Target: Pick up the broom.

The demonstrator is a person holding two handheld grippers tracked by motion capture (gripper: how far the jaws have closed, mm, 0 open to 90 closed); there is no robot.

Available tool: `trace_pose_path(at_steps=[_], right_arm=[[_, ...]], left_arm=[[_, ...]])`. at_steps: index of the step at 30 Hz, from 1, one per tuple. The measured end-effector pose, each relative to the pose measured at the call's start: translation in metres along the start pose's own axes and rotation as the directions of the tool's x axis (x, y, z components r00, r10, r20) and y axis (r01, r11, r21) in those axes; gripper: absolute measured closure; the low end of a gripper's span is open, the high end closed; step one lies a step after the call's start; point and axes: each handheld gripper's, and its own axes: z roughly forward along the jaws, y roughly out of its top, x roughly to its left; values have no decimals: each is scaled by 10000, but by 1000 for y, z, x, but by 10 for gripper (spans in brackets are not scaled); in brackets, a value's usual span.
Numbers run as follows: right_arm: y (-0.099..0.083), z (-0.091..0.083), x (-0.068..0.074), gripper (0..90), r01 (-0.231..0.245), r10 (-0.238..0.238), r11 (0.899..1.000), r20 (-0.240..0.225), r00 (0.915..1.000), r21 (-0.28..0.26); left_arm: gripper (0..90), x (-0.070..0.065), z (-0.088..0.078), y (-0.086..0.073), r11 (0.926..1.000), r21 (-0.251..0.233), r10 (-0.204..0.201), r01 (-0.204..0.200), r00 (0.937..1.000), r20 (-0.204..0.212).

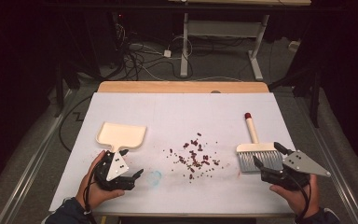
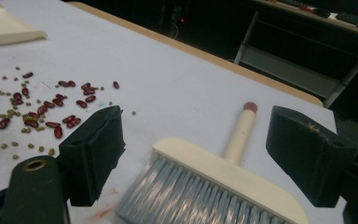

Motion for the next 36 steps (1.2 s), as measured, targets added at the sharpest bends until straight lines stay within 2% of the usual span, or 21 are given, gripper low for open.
trace_pose_path(at_steps=[6,10,13,14,18,19,20,22,23,24,25,26,27,28,29,31,32,33,34,35,36], right_arm=[[-2,1,1,181,83,-83,9999,-8,10000,114],[2,6,2,182,390,-392,9990,82,9992,236],[2,11,2,186,438,-444,9981,149,9989,428],[4,20,-4,196,303,-331,9961,332,9989,827],[16,42,-22,214,-10,-72,9904,588,9982,1381],[16,42,-22,214,-10,-72,9904,588,9982,1381],[24,62,-38,234,-785,635,9756,788,9949,2053],[28,82,-51,239,-1436,1274,9516,767,9889,2717],[28,82,-51,239,-1436,1274,9516,767,9889,2717],[29,100,-61,249,-2005,1852,9215,775,9796,3327],[28,111,-65,251,-2233,2081,9018,810,9747,3701],[26,120,-69,263,-2418,2260,8871,868,9702,3932],[26,120,-69,263,-2418,2260,8871,868,9702,3932],[23,131,-73,267,-2655,2494,8607,948,9637,4344],[17,147,-78,281,-2977,2739,8238,1210,9541,4825],[11,159,-81,359,-3175,3056,7903,1121,9455,5241],[8,165,-81,378,-3050,2925,7788,1128,9496,5482],[5,170,-80,404,-2843,2539,7636,1353,9577,5797],[3,175,-78,415,-2761,2416,7538,1393,9603,5963],[4,176,-78,448,-2823,2491,7572,1392,9584,5891],[6,177,-76,502,-2710,2415,7560,1310,9615,5958]], left_arm=[[178,-4,0,2,9997,48,241,-241,9997,21],[178,-5,0,-1,9997,129,222,-223,9997,80],[178,-5,-1,-1,9997,172,186,-188,9998,111],[178,-5,-1,-1,9996,177,194,-197,9997,141],[178,-6,1,-2,9994,254,219,-225,9995,239],[178,-5,2,-2,9994,281,215,-222,9994,255],[178,-5,3,-2,9993,297,213,-221,9994,274],[178,-5,3,-2,9992,326,229,-239,9993,307],[178,-5,3,-2,9992,326,229,-239,9993,307],[178,-6,3,-2,9991,337,233,-244,9992,327],[178,-6,3,-2,9990,357,245,-257,9991,350],[178,-6,3,-2,9990,363,258,-272,9990,367],[178,-6,3,-3,9989,386,254,-268,9989,387],[178,-6,3,-3,9988,421,250,-267,9989,403],[178,-7,4,-4,9986,457,250,-270,9988,423],[178,-7,4,-5,9982,525,272,-296,9986,457],[178,-7,4,-6,9978,572,311,-338,9984,461],[178,-7,4,-6,9978,579,286,-313,9985,457],[178,-7,4,-6,9978,579,286,-313,9985,457],[178,-7,3,-6,9977,597,285,-312,9985,458],[178,-7,3,-7,9976,622,269,-296,9986,453]])
